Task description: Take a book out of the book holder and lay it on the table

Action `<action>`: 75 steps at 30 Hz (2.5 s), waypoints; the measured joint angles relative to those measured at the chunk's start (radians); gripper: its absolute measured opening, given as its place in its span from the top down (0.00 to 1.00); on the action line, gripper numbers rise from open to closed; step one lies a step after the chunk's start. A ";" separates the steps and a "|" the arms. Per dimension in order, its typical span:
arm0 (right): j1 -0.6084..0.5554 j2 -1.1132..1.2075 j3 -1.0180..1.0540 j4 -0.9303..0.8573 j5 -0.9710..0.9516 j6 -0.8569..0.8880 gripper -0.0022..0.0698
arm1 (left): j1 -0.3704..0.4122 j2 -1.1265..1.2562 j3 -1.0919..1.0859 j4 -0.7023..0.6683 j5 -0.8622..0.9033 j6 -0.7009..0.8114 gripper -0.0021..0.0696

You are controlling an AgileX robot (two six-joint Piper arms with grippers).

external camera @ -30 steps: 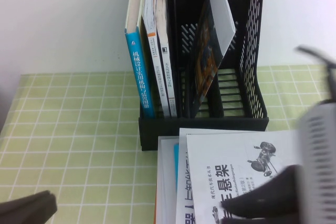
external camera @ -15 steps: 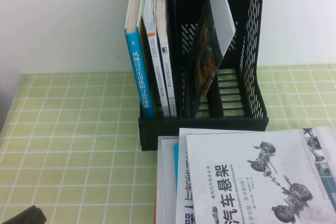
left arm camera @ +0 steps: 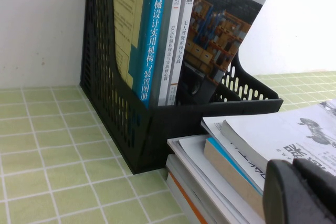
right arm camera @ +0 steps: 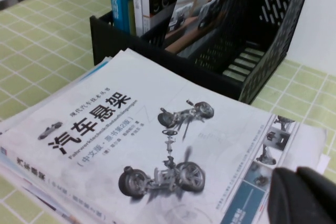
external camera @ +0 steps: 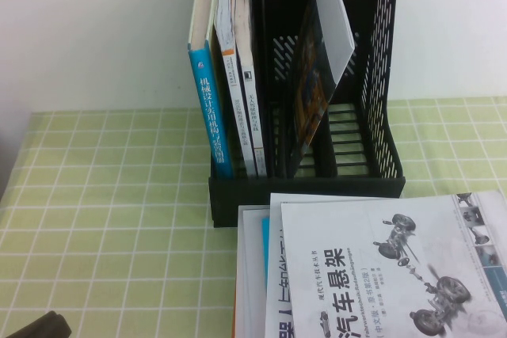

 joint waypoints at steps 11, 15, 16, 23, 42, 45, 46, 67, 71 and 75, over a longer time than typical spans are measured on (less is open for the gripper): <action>-0.008 -0.004 0.006 -0.013 -0.004 -0.007 0.97 | 0.000 0.000 0.000 -0.002 0.000 0.000 0.97; -0.139 -0.008 0.026 -0.092 -0.006 -0.016 0.97 | 0.000 0.000 0.000 -0.002 0.000 0.005 0.97; -0.197 -0.008 0.031 -0.092 -0.008 0.019 0.97 | 0.000 0.000 0.000 -0.002 0.000 0.005 0.97; -0.586 -0.010 0.041 -0.086 -0.064 0.192 0.97 | 0.000 0.000 0.000 -0.002 0.008 0.007 0.97; -0.966 -0.027 0.243 0.649 -0.490 -0.626 0.97 | 0.000 0.000 0.000 -0.002 0.043 0.009 0.97; -1.095 -0.031 0.277 0.906 -0.516 -0.883 0.97 | 0.000 0.000 0.000 -0.002 0.055 0.009 0.97; -1.134 -0.031 0.288 0.986 -0.521 -0.967 0.97 | 0.000 0.000 0.000 -0.002 0.062 0.009 0.97; -1.278 -0.111 0.391 1.101 -0.500 -1.136 0.97 | 0.000 0.000 0.000 0.004 0.215 0.011 0.97; -1.278 -0.157 0.391 1.008 -0.501 -1.135 0.97 | 0.000 0.000 0.000 0.004 0.217 0.011 0.97; -1.278 -0.159 0.391 0.991 -0.501 -1.133 0.97 | 0.000 0.000 0.000 0.004 0.217 0.011 0.97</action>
